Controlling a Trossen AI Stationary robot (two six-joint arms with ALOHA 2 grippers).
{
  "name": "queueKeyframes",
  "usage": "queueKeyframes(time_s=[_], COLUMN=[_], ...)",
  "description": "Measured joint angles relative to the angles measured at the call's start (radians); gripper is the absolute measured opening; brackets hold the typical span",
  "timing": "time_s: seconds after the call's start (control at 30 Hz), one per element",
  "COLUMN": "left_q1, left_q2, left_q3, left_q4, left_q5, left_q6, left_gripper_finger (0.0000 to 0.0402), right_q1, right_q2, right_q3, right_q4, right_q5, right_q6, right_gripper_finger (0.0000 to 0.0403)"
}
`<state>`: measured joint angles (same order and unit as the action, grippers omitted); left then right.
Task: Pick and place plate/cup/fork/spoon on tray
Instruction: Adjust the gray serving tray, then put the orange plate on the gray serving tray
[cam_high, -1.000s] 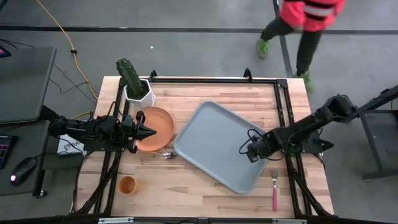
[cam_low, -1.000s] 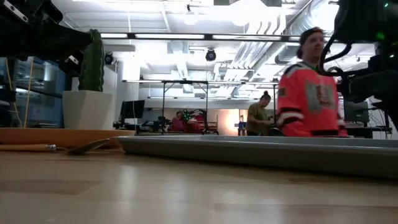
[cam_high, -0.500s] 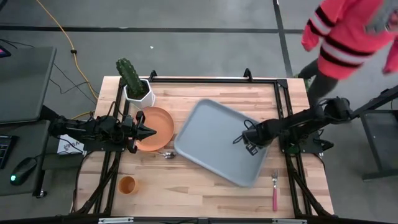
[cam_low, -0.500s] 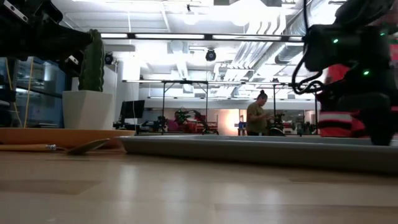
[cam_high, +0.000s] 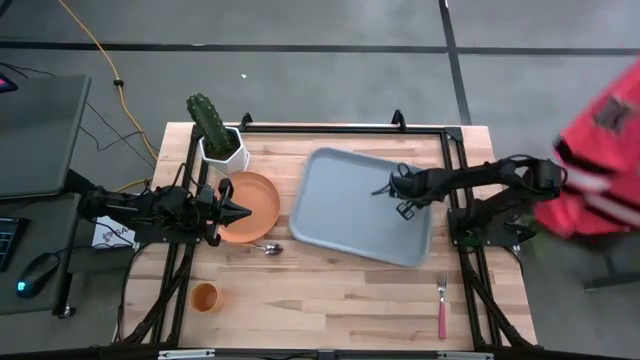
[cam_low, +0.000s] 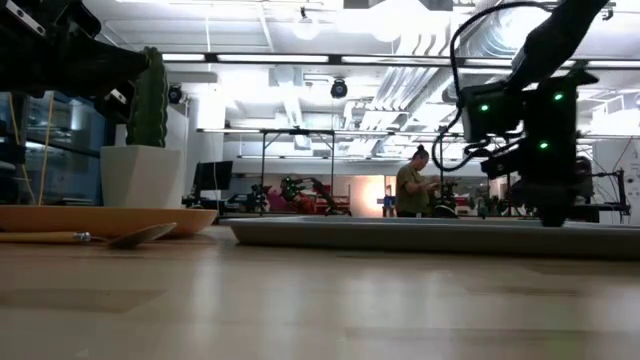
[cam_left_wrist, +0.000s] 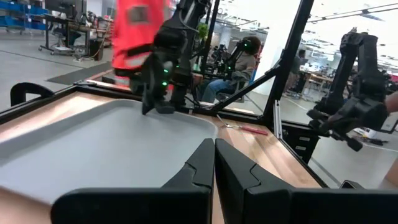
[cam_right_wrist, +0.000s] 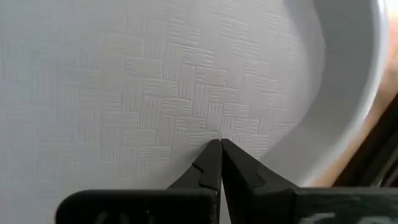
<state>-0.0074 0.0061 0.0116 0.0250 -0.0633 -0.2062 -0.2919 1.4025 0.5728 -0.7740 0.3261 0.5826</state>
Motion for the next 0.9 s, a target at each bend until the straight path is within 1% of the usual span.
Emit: queueKeyframes(time_s=[0.17, 0.27, 0.43, 0.63, 0.73, 0.83, 0.9], left_q1=[0.0, 0.0, 0.0, 0.0, 0.0, 0.0, 0.0], left_q2=[0.0, 0.0, 0.0, 0.0, 0.0, 0.0, 0.0], left_q3=[0.0, 0.0, 0.0, 0.0, 0.0, 0.0, 0.0], left_q4=[0.0, 0.0, 0.0, 0.0, 0.0, 0.0, 0.0], left_q5=[0.0, 0.0, 0.0, 0.0, 0.0, 0.0, 0.0], left_q6=[0.0, 0.0, 0.0, 0.0, 0.0, 0.0, 0.0], left_gripper_finger=[0.0001, 0.0001, 0.0001, 0.0001, 0.0001, 0.0001, 0.0001], right_q1=[-0.123, -0.187, -0.264, -0.334, -0.356, -0.356, -0.351], right_q2=[0.0, 0.001, 0.001, 0.001, -0.007, -0.058, -0.11], right_q3=[0.0, -0.001, -0.001, -0.001, 0.018, 0.062, 0.098], right_q4=[0.134, 0.214, 0.33, 0.421, 0.412, 0.407, 0.416], right_q5=[0.04, 0.039, 0.03, 0.016, -0.019, -0.051, -0.092], right_q6=[-0.162, -0.254, -0.354, -0.382, -0.382, -0.409, -0.424], right_gripper_finger=[0.0, 0.0, 0.0, 0.0, 0.0, 0.0, 0.0])
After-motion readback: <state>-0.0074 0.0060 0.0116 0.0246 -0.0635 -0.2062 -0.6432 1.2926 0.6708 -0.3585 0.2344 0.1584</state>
